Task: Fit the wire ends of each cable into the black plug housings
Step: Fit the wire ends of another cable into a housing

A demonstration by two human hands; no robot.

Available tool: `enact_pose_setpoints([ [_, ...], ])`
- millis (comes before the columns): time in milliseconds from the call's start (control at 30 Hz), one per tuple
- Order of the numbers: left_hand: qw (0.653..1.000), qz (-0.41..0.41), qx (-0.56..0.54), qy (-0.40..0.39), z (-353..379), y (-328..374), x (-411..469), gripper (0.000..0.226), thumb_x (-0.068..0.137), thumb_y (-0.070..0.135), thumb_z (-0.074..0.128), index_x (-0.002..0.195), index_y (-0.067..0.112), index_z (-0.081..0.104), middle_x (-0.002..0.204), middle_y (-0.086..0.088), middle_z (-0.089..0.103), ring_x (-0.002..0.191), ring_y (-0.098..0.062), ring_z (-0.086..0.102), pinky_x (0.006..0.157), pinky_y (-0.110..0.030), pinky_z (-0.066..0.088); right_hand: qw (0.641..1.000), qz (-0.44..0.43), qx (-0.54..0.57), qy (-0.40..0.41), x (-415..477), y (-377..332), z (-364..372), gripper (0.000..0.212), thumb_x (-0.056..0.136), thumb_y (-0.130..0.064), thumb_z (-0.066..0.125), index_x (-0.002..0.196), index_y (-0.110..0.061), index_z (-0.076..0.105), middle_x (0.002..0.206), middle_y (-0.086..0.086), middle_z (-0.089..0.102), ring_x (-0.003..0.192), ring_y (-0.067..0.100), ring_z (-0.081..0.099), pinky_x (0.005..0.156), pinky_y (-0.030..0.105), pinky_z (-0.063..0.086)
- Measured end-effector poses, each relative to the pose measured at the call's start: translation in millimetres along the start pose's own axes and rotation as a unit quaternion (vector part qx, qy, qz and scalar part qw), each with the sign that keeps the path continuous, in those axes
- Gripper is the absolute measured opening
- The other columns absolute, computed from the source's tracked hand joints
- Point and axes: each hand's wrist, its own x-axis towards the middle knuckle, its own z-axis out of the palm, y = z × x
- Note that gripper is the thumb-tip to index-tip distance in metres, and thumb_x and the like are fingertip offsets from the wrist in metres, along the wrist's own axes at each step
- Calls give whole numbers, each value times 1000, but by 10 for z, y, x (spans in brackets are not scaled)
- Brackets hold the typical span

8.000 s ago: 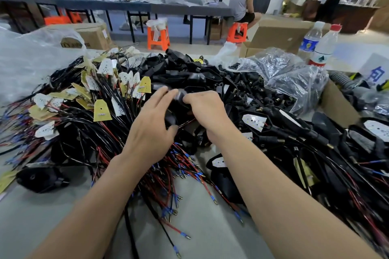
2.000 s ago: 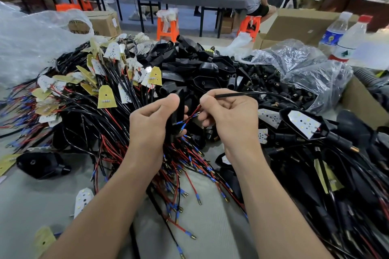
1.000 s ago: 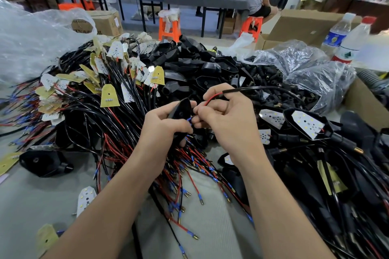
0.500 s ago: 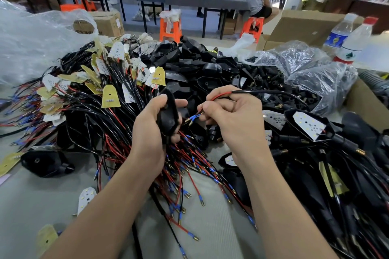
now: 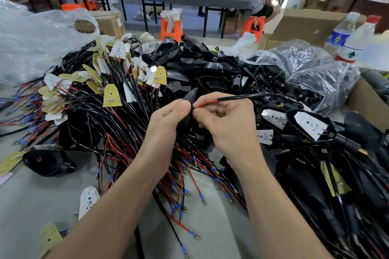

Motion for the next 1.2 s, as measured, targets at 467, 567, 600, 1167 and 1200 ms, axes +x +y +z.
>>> enact_pose_setpoints([
  [467, 996, 52, -57, -34, -4, 110, -28, 33, 84, 38, 74, 112, 22, 81, 115, -7, 78, 109, -21, 74, 87, -29, 59, 999, 34, -7, 30, 20, 59, -54, 6, 74, -18, 76, 76, -23, 76, 57, 0, 69, 44, 13, 53, 51, 26, 42],
  [567, 1000, 8, 2, 14, 16, 96, -31, 33, 89, 49, 71, 101, 20, 83, 98, -11, 79, 88, -19, 75, 67, -26, 60, 998, 44, 38, 24, 7, 40, -21, 9, 75, -13, 77, 73, -22, 76, 57, 4, 69, 42, 15, 50, 48, 24, 41],
  [600, 1000, -3, 19, 25, 28, 89, -33, 34, 91, 51, 69, 94, 21, 84, 88, -10, 79, 77, -16, 75, 59, -25, 58, 998, 46, 43, 23, 2, 35, -13, 9, 76, -13, 77, 73, -22, 76, 57, 6, 68, 43, 16, 50, 48, 25, 41],
  [1167, 996, -9, 13, 84, 81, 25, -42, 43, 100, 45, 62, 78, 15, 83, 75, -9, 76, 58, -14, 65, 48, -23, 51, 993, 16, -97, -61, -69, 42, 55, 12, 78, -11, 74, 75, -22, 78, 64, -5, 74, 56, 8, 70, 59, 33, 60],
  [1200, 997, -23, 6, 77, 82, 20, -29, 42, 101, 44, 61, 79, 16, 83, 78, -9, 77, 62, -15, 68, 52, -24, 53, 992, 16, -117, -51, -72, 42, 63, 11, 77, -14, 73, 76, -23, 79, 66, -5, 75, 63, 12, 73, 65, 41, 62],
])
